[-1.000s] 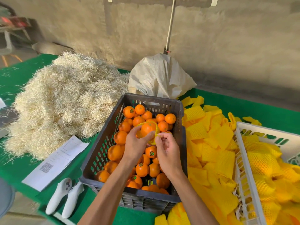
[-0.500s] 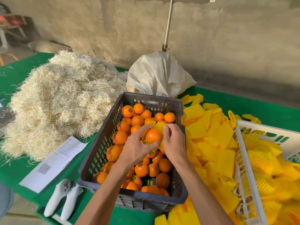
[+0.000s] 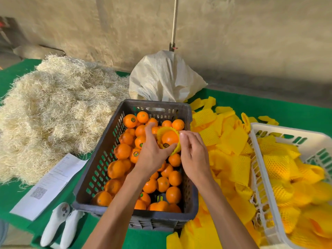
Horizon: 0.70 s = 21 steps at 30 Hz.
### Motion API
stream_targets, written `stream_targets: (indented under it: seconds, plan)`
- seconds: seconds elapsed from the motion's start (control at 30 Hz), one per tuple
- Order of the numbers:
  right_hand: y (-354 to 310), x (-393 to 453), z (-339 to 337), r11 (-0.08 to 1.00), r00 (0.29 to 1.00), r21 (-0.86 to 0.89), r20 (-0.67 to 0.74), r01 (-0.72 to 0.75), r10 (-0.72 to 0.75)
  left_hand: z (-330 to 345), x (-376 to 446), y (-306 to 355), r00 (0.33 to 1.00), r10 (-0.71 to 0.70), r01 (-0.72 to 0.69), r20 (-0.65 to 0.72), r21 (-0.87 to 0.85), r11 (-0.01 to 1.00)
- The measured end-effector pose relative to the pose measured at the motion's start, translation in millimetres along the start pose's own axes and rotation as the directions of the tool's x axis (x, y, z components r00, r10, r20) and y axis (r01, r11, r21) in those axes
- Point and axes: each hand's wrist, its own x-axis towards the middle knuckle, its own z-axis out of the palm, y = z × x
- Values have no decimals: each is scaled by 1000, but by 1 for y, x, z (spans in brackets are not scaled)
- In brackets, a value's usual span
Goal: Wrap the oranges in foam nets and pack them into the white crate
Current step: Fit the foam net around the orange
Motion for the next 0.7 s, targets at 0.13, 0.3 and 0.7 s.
stream_targets:
  seconds: [0.13, 0.3, 0.7]
  plan:
    - [12, 3, -37, 992, 990, 17, -69, -123, 124, 36, 0, 22, 986, -75, 117, 148, -302, 946]
    - [41, -3, -103, 973, 958, -40, -184, -228, 217, 101, -5, 67, 950, -146, 262, 275, -449, 855]
    - [114, -57, -257, 900, 810, -48, -459, -434, 366, 274, -45, 146, 825, -26, 289, 564, -382, 878]
